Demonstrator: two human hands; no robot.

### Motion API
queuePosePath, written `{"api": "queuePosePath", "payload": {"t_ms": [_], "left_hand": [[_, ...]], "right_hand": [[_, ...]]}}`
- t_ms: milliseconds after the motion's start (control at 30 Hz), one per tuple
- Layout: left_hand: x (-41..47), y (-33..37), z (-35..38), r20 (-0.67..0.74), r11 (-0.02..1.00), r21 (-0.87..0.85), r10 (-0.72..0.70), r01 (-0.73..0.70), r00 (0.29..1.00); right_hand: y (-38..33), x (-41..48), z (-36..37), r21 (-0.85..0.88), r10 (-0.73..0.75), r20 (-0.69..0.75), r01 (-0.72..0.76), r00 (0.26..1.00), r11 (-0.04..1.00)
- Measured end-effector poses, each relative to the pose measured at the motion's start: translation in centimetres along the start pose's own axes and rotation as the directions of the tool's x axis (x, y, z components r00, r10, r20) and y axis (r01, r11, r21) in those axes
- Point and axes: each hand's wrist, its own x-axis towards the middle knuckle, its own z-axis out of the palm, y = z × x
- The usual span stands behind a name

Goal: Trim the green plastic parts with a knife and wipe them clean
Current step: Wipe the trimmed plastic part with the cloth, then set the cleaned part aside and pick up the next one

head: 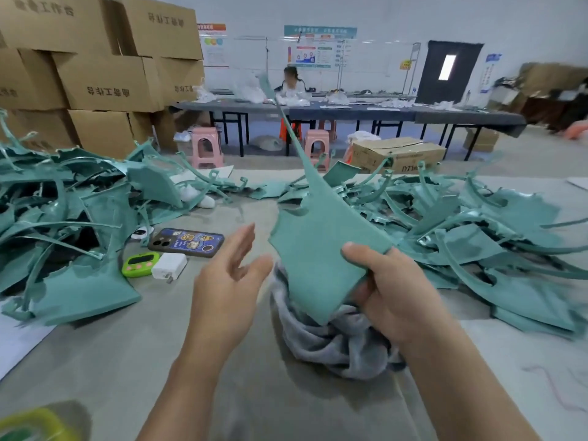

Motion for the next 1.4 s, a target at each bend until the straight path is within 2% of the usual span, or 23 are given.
{"api": "queuePosePath", "payload": {"t_ms": [100,167,233,300,433,567,733,833,900,967,1033,1100,1167,1233,1333,1400], "left_hand": [[-1.8,2.7,2.1,0.242,0.959,-0.255,-0.061,0.124,0.968],[-3.8,4.2,4.1,0.343,0.916,-0.325,-0.119,0.236,0.932],[-6.5,5.2,6.6,0.438,0.899,-0.293,-0.176,0.325,0.882],[-9.6,5.6,9.4,0.544,0.902,-0.234,-0.187,0.362,0.818],[-16.8,5.7,15.4,0.740,0.950,-0.037,-0.182,0.310,0.648],[-24.9,4.6,21.0,0.898,0.961,0.064,-0.174,0.270,0.405],[-36.3,1.7,26.5,0.956,0.898,0.185,-0.259,0.400,0.138],[-42.4,-0.9,28.5,0.900,0.765,0.413,-0.425,0.494,-0.094],[-44.9,-2.5,29.0,0.822,0.635,0.542,-0.536,0.550,-0.192],[-46.3,-4.2,29.2,0.769,0.567,0.602,-0.602,0.562,-0.216],[-46.7,-5.1,29.1,0.743,0.567,0.629,-0.639,0.532,-0.197],[-46.5,-5.2,29.0,0.739,0.565,0.626,-0.650,0.537,-0.178],[-45.9,-4.9,29.2,0.742,0.565,0.593,-0.659,0.574,-0.119],[-45.2,-4.1,29.7,0.739,0.562,0.533,-0.673,0.633,-0.024],[-44.0,-3.0,30.5,0.727,0.466,0.354,-0.683,0.811,0.075],[-42.5,-1.7,31.1,0.743,0.476,0.237,-0.650,0.847,0.157]], "right_hand": [[-0.6,-3.7,-3.1,0.050,0.043,-0.032,-0.042,0.999,0.998],[0.0,-6.9,-5.3,0.061,0.051,-0.039,-0.048,0.998,0.997],[0.6,-10.7,-7.8,0.087,0.047,-0.073,-0.041,0.996,0.995],[1.3,-14.6,-10.9,0.137,0.050,-0.166,-0.027,0.985,0.990],[3.1,-23.4,-17.9,0.270,0.140,-0.408,-0.027,0.902,0.962],[5.6,-33.3,-23.3,0.450,0.273,-0.560,0.011,0.782,0.893],[10.9,-43.2,-27.4,0.578,0.391,-0.701,0.155,0.596,0.801],[14.6,-47.9,-29.5,0.602,0.462,-0.764,0.239,0.451,0.762],[16.6,-50.1,-31.1,0.595,0.486,-0.799,0.346,0.354,0.726],[18.5,-50.9,-32.7,0.578,0.517,-0.815,0.436,0.262,0.690],[20.1,-50.1,-33.5,0.646,0.595,-0.761,0.379,0.258,0.663],[21.0,-48.2,-33.0,0.747,0.677,-0.659,0.178,0.329,0.641],[20.8,-45.6,-32.6,0.756,0.679,-0.615,0.057,0.400,0.651],[19.2,-42.4,-32.2,0.733,0.634,-0.631,0.073,0.447,0.677],[16.2,-37.9,-31.8,0.686,0.536,-0.641,0.098,0.549,0.721],[14.3,-35.8,-31.4,0.646,0.458,-0.642,0.113,0.615,0.755]]}}
